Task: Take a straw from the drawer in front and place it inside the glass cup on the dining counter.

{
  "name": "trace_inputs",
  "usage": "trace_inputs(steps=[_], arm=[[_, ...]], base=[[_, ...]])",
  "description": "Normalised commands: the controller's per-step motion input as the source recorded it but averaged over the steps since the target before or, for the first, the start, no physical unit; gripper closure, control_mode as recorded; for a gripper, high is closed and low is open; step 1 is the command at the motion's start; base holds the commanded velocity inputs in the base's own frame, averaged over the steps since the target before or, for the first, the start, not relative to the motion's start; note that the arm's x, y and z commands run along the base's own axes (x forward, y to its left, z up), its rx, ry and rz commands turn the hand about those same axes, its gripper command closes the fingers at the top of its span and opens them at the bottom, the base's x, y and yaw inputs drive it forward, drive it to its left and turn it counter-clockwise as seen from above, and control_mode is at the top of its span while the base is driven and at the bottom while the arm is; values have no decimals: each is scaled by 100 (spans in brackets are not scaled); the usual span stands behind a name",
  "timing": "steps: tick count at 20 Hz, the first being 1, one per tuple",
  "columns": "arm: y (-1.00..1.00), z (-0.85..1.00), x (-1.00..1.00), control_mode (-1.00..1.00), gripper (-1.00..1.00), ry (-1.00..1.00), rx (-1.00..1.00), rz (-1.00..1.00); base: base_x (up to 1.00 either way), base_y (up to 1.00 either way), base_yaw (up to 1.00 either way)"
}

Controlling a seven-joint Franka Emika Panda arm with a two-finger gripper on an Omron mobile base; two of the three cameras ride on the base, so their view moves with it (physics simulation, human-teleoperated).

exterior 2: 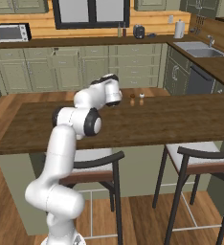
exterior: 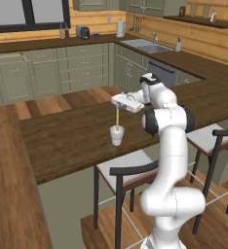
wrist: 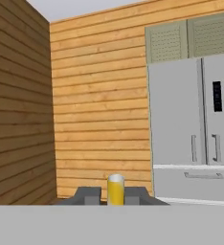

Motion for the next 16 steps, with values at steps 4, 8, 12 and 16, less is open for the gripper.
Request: trace_inputs(steps=[4,8,12,16], arm=[[4,-7,32,-100,100,1,-1,0],[7,-12,26,-100,100,1,-2,0],[11,-17,27,-100,100,2,-2,0],[8,-21,23,-100,100,2,-2,0]], base=[[0,0,0],[0,0,0],[0,0,0],[0,0,0]])
